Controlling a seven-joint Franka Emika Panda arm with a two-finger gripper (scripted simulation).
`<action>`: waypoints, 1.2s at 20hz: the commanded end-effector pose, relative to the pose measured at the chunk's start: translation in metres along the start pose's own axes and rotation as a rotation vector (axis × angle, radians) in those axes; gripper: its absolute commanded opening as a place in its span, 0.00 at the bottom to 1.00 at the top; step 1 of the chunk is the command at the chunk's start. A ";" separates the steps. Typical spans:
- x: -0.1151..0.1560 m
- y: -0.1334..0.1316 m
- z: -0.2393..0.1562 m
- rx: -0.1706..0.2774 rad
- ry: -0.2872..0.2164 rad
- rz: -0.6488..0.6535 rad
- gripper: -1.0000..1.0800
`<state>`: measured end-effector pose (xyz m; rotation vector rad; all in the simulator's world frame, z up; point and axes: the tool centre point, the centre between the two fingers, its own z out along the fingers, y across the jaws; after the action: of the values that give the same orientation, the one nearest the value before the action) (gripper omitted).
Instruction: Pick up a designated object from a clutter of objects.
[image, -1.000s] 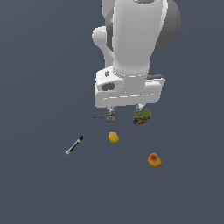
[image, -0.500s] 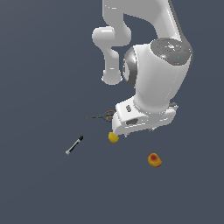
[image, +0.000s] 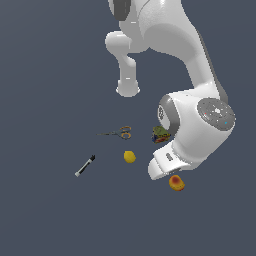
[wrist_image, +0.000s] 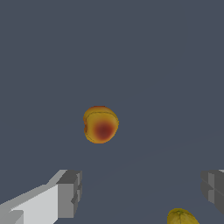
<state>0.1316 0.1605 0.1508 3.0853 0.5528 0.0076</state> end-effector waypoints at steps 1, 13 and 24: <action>0.009 -0.011 0.019 0.001 0.000 -0.024 0.96; 0.026 -0.038 0.066 0.008 -0.003 -0.082 0.96; 0.025 -0.038 0.093 0.008 -0.004 -0.082 0.96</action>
<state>0.1428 0.2047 0.0668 3.0671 0.6800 0.0012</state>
